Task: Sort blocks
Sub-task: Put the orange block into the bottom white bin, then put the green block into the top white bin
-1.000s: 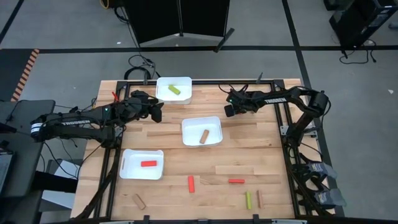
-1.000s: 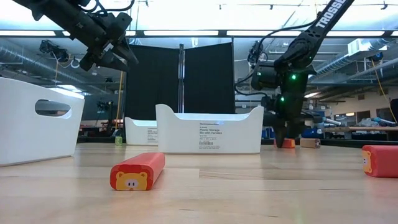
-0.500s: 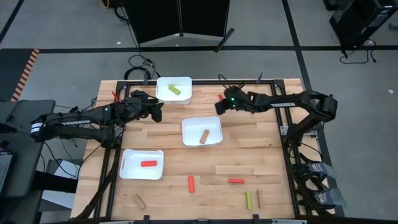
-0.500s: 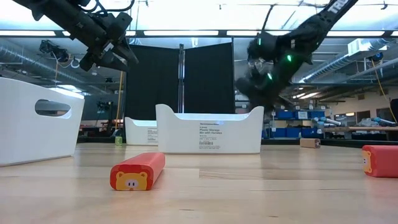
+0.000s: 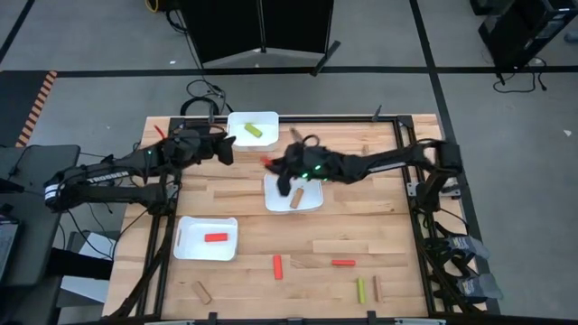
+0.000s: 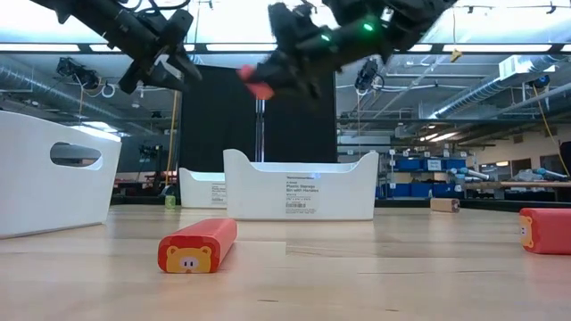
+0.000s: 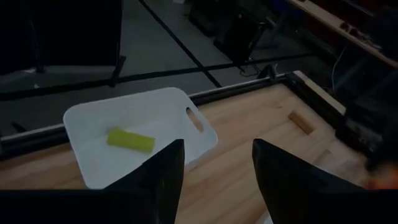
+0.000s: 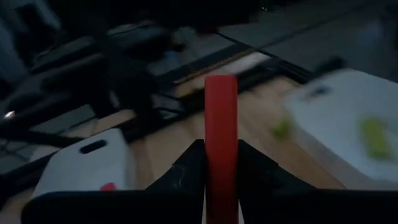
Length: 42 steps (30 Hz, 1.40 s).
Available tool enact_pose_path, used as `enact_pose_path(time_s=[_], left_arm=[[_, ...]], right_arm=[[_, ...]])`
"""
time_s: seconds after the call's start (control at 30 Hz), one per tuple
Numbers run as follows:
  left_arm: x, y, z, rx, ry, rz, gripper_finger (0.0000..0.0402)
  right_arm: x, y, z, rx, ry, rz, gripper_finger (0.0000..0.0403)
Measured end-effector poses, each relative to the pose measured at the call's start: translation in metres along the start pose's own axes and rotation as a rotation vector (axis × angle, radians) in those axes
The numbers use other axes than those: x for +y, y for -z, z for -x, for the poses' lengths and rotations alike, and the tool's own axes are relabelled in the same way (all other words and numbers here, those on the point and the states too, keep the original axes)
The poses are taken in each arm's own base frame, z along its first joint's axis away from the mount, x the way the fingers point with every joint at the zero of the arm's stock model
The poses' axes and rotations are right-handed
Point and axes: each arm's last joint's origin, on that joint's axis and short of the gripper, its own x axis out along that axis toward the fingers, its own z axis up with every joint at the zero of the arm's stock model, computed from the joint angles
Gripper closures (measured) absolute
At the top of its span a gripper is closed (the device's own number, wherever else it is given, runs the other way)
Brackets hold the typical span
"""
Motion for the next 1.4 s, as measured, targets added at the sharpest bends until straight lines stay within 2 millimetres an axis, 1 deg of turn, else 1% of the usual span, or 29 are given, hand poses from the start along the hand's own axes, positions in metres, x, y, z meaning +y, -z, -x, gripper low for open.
enact_pose_path(time_s=[0.17,0.27,0.37,0.47,0.63,0.8,0.87,0.93,1.0,1.07,1.13,1.2,1.3,1.33,1.4], left_arm=[[0.001,-0.012,0.001,-0.021,0.009,0.016,0.0204],[0.001,-0.016,0.002,-0.013,0.037,0.023,0.0204],[0.000,-0.018,0.002,0.000,0.069,0.026,0.0204],[0.000,-0.017,0.002,0.011,0.086,0.027,0.0204],[-0.001,-0.017,0.002,0.032,0.118,0.029,0.0204],[-0.001,-0.016,0.002,0.043,0.121,0.031,0.0204],[-0.001,-0.016,0.002,0.045,0.120,0.033,0.0204],[0.000,-0.015,0.002,0.048,0.118,0.035,0.0204],[0.000,-0.014,0.002,0.057,0.112,0.038,0.0204],[0.001,-0.013,0.002,0.070,0.098,0.040,0.0204],[0.003,-0.012,0.002,0.080,0.081,0.036,0.0204],[0.004,-0.010,0.002,0.094,0.064,0.035,0.0204],[0.008,-0.007,0.001,0.136,0.049,0.008,0.0204],[0.009,-0.006,0.001,0.162,0.051,-0.014,0.0204],[0.011,-0.002,-0.004,0.215,0.051,-0.053,0.0204]], right_arm=[[0.040,0.006,-0.042,-0.017,-0.087,0.118,0.0331],[0.060,0.015,-0.066,-0.016,-0.149,0.157,0.0331],[0.077,0.028,-0.086,-0.004,-0.211,0.179,0.0331],[0.093,0.040,-0.101,0.006,-0.276,0.205,0.0331],[0.117,0.059,-0.118,0.011,-0.404,0.263,0.0331],[0.131,0.078,-0.135,0.067,-0.522,0.256,0.0330],[0.132,0.085,-0.140,0.106,-0.559,0.245,0.0309],[0.131,0.088,-0.143,0.145,-0.564,0.236,0.0266],[0.128,0.085,-0.144,0.151,-0.556,0.241,0.0220],[0.127,0.078,-0.142,0.131,-0.555,0.266,0.0179],[0.128,0.065,-0.138,0.085,-0.548,0.293,0.0146],[0.131,0.052,-0.131,0.021,-0.524,0.333,0.0126],[0.129,0.039,-0.118,-0.065,-0.485,0.371,0.0114],[0.126,0.036,-0.113,-0.087,-0.478,0.372,0.0114],[0.112,0.034,-0.101,-0.131,-0.449,0.362,0.0118]])
